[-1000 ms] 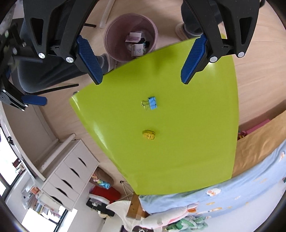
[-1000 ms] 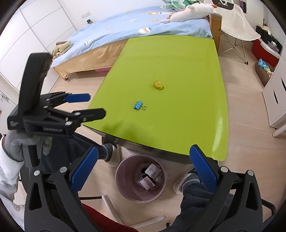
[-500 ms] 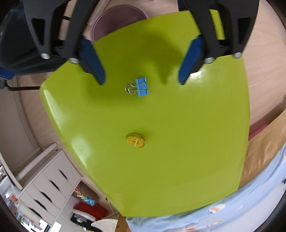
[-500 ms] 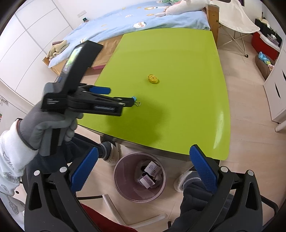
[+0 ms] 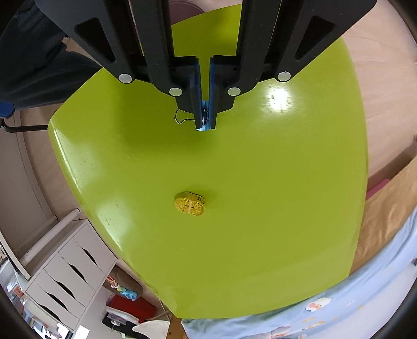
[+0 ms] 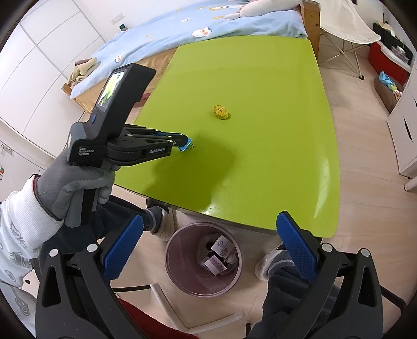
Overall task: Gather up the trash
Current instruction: 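Grasp the round yellow tape measure with the right tool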
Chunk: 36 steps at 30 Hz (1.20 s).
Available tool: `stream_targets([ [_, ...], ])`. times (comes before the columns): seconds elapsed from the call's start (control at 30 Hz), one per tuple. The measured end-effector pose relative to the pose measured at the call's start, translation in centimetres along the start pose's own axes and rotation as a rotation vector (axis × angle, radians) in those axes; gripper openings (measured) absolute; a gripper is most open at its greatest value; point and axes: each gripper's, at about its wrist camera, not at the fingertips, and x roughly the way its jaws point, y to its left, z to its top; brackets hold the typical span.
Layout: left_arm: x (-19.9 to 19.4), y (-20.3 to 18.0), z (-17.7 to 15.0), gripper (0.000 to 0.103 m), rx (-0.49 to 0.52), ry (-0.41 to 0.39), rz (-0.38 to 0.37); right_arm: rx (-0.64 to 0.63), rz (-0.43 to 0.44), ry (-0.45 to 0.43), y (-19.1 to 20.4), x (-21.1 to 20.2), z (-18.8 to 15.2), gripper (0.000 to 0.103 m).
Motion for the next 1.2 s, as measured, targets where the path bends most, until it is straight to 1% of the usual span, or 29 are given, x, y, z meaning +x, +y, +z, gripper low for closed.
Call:
stream_targets([
  [0.2,-1.7,1.1,-0.5,0.004,0.002,-0.023,-0.013,-0.033,-0.009,0.001,0.2,0.7,2.0,0.100],
  [0.37,-3.2,1.8,-0.8,0.004,-0.004,-0.045,-0.029,-0.078,-0.019,-0.002,0.4,1.7,5.2,0.100],
  [0.5,-4.5,2.4,-1.2,0.004,-0.015,-0.066,-0.043,-0.125,-0.033,0.013,0.7,3.5,8.0,0.100],
  [0.7,-5.7,3.1,-1.7,0.004,-0.024,-0.088,-0.061,-0.232,-0.053,0.097,1.5,8.0,12.4,0.100],
  [0.9,-6.2,4.0,-2.1,0.004,-0.041,-0.099,-0.075,-0.322,-0.068,0.188,1.4,12.7,15.0,0.099],
  [0.97,-6.2,4.4,-2.3,0.004,-0.050,-0.103,-0.079,-0.343,-0.070,0.213,1.4,13.9,15.5,0.088],
  [1.03,-6.1,4.8,-2.5,0.004,-0.058,-0.102,-0.081,-0.364,-0.085,0.236,1.4,14.8,15.5,0.072],
  [1.07,-6.0,5.0,-2.6,0.004,-0.060,-0.100,-0.083,-0.372,-0.081,0.245,1.4,15.2,15.6,0.070],
  [1.13,-5.8,5.3,-2.7,0.004,-0.063,-0.097,-0.085,-0.383,-0.081,0.252,1.4,15.7,15.7,0.061],
  [1.17,-5.7,5.4,-2.8,0.004,-0.066,-0.095,-0.088,-0.385,-0.083,0.253,1.4,15.9,15.8,0.059],
  [1.2,-5.6,5.5,-2.8,0.004,-0.067,-0.093,-0.090,-0.385,-0.080,0.254,1.4,16.0,15.8,0.053],
])
